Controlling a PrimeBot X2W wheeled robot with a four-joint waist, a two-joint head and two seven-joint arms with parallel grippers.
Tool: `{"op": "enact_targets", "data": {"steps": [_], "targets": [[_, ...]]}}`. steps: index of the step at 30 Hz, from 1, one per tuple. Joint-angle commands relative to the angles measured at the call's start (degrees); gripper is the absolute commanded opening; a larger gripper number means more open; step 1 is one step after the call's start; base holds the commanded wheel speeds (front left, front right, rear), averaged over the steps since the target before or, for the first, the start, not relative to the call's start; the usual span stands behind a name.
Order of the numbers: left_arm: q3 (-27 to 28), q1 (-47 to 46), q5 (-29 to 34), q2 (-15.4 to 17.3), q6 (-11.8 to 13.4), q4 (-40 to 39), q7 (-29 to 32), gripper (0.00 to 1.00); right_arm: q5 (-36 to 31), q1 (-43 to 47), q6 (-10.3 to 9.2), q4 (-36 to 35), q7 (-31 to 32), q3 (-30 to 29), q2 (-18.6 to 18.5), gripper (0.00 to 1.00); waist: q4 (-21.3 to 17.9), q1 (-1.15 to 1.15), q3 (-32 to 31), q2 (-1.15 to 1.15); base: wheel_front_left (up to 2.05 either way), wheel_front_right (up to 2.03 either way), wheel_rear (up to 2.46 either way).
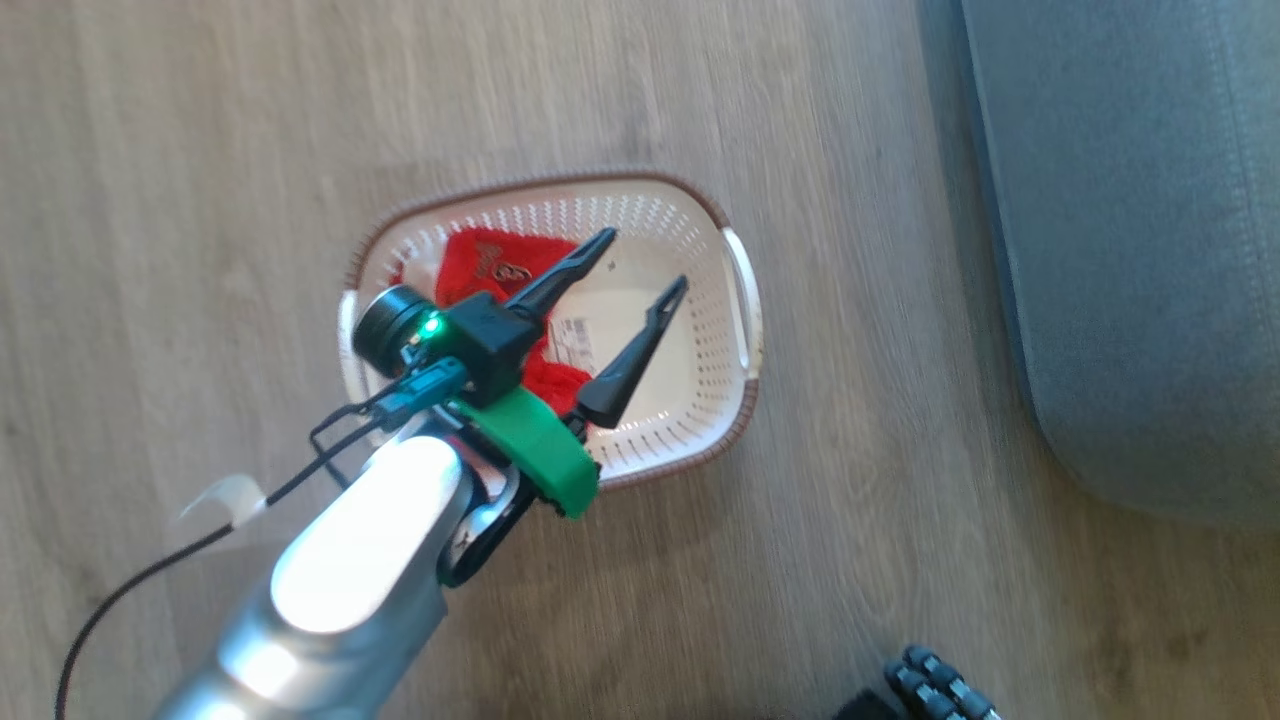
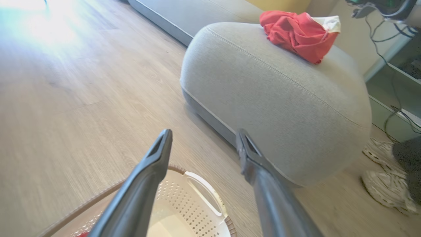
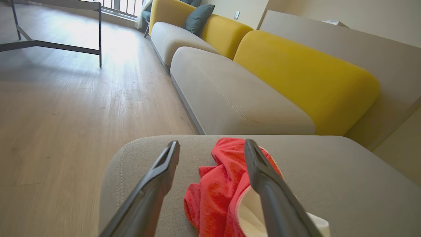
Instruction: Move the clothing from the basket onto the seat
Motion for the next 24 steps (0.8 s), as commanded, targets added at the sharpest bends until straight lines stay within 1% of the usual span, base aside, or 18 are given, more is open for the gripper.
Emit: {"op": "enact_targets", "data": {"steps": [1,9,16,17,18,22,24], "targets": [[3.2,0.9,0.9,-0.1,0.0,-1.4,-0.3,1.00,0.4,1.9,0.40,-2.8,-0.6,1.5,-0.5,1.00,2.5,0.00,-3.4,0.00,0.00,0.00,0.00],[14.3,7.0,3.5,-2.4,0.0,-0.5,-0.3,1.00,3.6,9.5,0.40,-11.3,-0.6,9.9,3.1,1.00,7.0,0.00,-10.8,0.00,0.00,0.00,0.00],[23.9,12.5,6.2,-3.9,0.0,0.2,-0.3,1.00,6.5,17.7,0.40,-16.6,-0.6,15.2,6.5,1.00,10.3,0.00,-17.2,0.00,0.00,0.00,0.00],[25.2,13.4,6.6,-4.2,0.0,0.3,-0.3,1.00,7.0,18.9,0.40,-17.2,-0.6,15.6,6.9,1.00,10.7,0.00,-18.1,0.00,0.00,0.00,0.00],[25.2,13.4,6.6,-4.2,0.0,0.3,-0.3,1.00,7.0,18.9,0.40,-17.2,-0.6,15.6,6.9,1.00,10.7,0.00,-18.1,0.00,0.00,0.00,0.00],[30.4,16.8,8.0,-5.2,0.0,0.3,-0.3,1.00,7.6,23.5,0.40,-19.2,-0.6,17.5,8.3,1.00,11.9,0.00,-21.3,0.00,0.00,0.00,0.00],[33.0,18.5,8.6,-5.8,0.0,0.1,-0.3,1.00,7.9,25.8,0.40,-19.9,-0.6,17.4,8.8,1.00,12.5,0.00,-23.1,0.00,0.00,0.00,0.00]]}}
